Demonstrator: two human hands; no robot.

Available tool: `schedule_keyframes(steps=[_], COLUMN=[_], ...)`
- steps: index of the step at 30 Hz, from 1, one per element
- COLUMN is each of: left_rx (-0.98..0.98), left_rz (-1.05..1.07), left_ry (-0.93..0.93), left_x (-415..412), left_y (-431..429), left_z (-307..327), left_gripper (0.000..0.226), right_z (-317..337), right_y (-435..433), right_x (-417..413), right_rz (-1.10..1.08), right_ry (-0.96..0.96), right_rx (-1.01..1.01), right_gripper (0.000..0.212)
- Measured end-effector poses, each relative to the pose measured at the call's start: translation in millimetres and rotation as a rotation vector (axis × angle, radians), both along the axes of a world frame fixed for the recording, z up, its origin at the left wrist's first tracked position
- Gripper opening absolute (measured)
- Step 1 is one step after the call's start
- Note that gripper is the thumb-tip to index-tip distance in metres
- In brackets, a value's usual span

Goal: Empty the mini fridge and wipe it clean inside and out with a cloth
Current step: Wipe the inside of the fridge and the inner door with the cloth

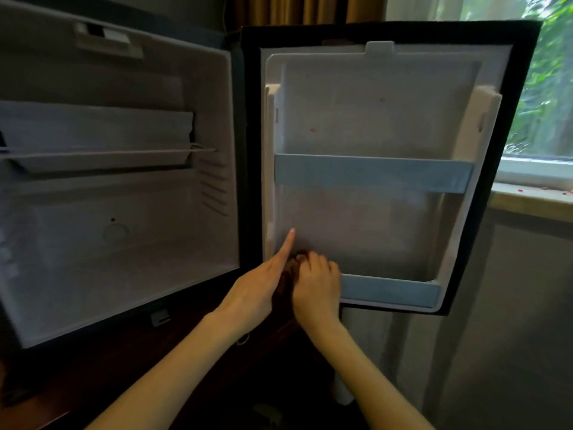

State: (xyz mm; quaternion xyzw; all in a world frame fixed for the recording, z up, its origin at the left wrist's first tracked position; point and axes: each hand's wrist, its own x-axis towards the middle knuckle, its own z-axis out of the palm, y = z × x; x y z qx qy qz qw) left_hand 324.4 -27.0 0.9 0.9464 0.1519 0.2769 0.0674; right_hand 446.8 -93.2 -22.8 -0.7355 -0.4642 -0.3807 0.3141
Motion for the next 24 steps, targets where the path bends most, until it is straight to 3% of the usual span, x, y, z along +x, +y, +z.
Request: schedule_keyframes(steps=[5, 10, 14, 18, 24], left_rx=[0.004, 0.006, 0.066, 0.113, 0.178], left_rz=[0.017, 0.05, 0.145, 0.228, 0.295], left_ry=[0.039, 0.094, 0.136, 0.151, 0.097], left_x=[-6, -5, 2, 14, 37], left_y=[-4, -10, -20, -26, -28], left_z=[5, 12, 14, 10, 1], left_gripper=[0.109, 0.112, 0.11, 0.103, 0.096], right_z=[-2, 15, 20, 19, 28], right_y=[-5, -22, -18, -16, -17], right_x=[0, 8, 9, 19, 40], right_rz=[0.106, 0.166, 0.076, 0.131, 0.198], right_ry=[-0.005, 0.026, -0.046, 0.02, 0.111], right_rx=[-0.109, -0.498, -0.489, -0.446, -0.558], right_gripper=[0.04, 0.053, 0.042, 0.043, 0.049])
